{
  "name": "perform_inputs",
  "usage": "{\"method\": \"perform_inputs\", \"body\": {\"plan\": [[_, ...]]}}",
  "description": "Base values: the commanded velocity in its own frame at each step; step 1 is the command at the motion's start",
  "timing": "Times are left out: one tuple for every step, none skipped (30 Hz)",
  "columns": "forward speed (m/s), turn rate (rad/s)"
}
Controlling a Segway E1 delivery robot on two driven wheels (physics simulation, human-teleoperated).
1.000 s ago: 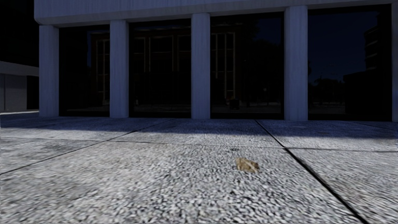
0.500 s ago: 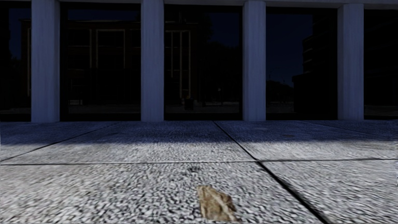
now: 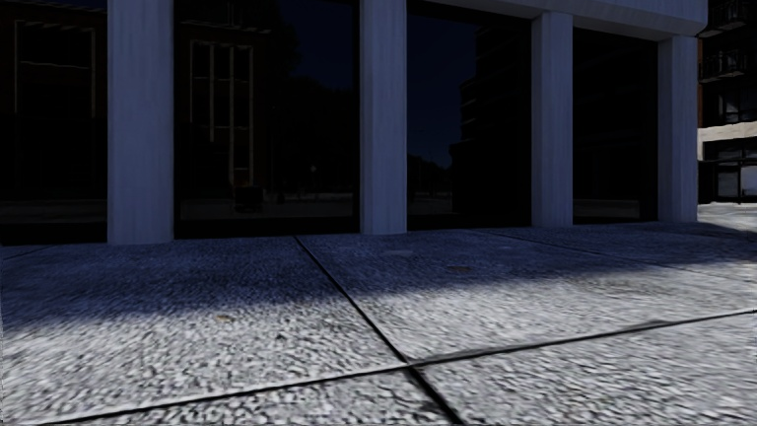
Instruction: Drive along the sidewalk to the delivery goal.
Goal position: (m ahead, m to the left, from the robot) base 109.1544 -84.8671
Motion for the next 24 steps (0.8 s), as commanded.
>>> {"method": "perform_inputs", "body": {"plan": [[2.0, -0.65], [2.0, -0.65], [2.0, -0.65], [2.0, -0.65], [2.0, -0.65], [2.0, -0.65], [2.0, -0.65], [2.0, -0.65], [2.0, -0.65], [2.0, -0.65], [2.0, -0.65], [2.0, -0.65], [2.0, -0.65], [2.0, -0.65], [2.0, -0.65], [2.0, -0.65], [2.0, -0.65], [2.0, -0.65], [2.0, -0.65], [2.0, -0.65], [2.0, -0.65], [2.0, -0.65], [2.0, -0.65], [2.0, -0.65]]}}
